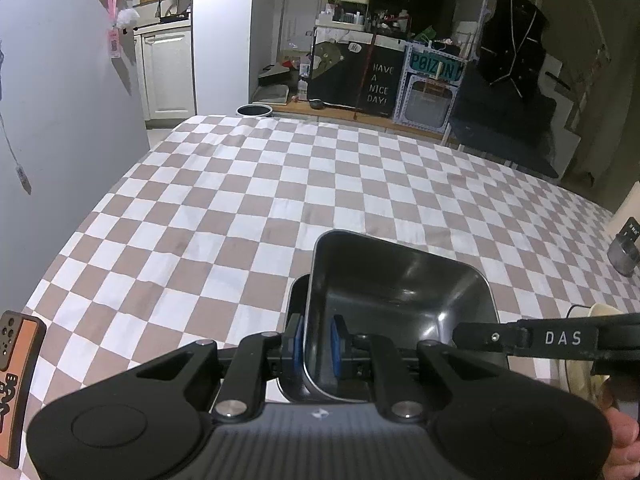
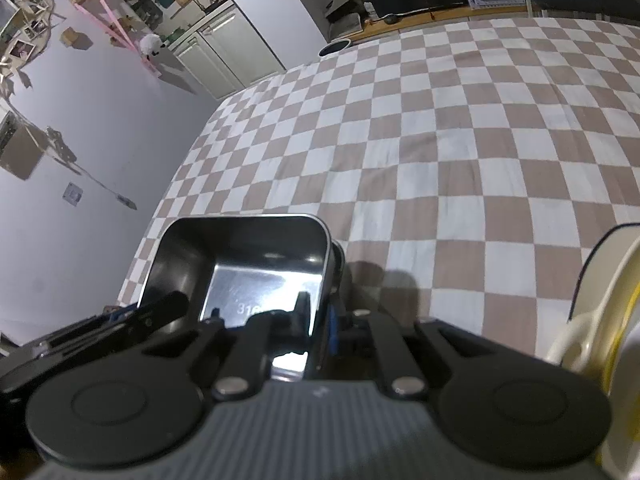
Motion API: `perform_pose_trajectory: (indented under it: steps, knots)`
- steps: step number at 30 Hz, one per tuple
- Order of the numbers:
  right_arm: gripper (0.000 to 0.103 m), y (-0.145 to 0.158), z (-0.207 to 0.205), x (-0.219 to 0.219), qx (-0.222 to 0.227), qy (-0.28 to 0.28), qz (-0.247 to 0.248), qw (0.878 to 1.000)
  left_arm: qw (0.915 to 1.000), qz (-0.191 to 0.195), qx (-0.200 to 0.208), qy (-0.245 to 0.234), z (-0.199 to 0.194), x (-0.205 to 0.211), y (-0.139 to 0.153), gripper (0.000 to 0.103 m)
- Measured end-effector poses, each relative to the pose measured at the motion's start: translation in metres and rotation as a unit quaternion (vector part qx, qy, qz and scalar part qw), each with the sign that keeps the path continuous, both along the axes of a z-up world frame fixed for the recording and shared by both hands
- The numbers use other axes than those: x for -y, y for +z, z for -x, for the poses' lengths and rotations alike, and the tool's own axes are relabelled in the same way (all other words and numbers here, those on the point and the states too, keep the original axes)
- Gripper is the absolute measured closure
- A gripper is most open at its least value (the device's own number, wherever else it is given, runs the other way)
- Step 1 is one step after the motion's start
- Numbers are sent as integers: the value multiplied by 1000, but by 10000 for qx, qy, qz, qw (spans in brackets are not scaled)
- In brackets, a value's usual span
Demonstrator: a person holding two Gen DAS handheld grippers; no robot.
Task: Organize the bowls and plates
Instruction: 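Carry the second tray with the left tool over the first tray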
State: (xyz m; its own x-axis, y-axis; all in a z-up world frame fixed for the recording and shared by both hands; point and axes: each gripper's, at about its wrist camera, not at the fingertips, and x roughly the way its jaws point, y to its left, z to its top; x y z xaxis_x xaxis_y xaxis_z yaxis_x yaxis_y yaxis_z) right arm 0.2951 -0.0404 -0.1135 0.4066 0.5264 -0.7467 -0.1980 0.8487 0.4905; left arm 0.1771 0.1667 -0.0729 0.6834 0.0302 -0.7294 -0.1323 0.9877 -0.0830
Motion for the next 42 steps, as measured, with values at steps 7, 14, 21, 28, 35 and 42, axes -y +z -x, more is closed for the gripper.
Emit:
perform_pose_trajectory:
  steps: [7,14,21,28,35,42]
  knots:
    - [92,-2,0,-1,37,-15,40,10000,10000,-18,-71,-55,-4,2,-5,81]
    - [89,-1,2,-2,61,-17,73,10000,9997,-104,-204,-30,-8,1,-14,81]
    - [89,1,6,-8,184,8,259,9995,9995,-206,-249,-17,-9,2,-18,81]
    - [89,1,6,-6,266,50,331,9991,9991,-380,-165,-125,-9,3,-22,81]
    - [93,1,8,-9,382,179,462,9980,9972,-654,-340,-92,-13,6,-26,79]
    - [93,-2,4,-5,302,105,486,9983,9971,-513,-546,-163,-14,0,-37,76]
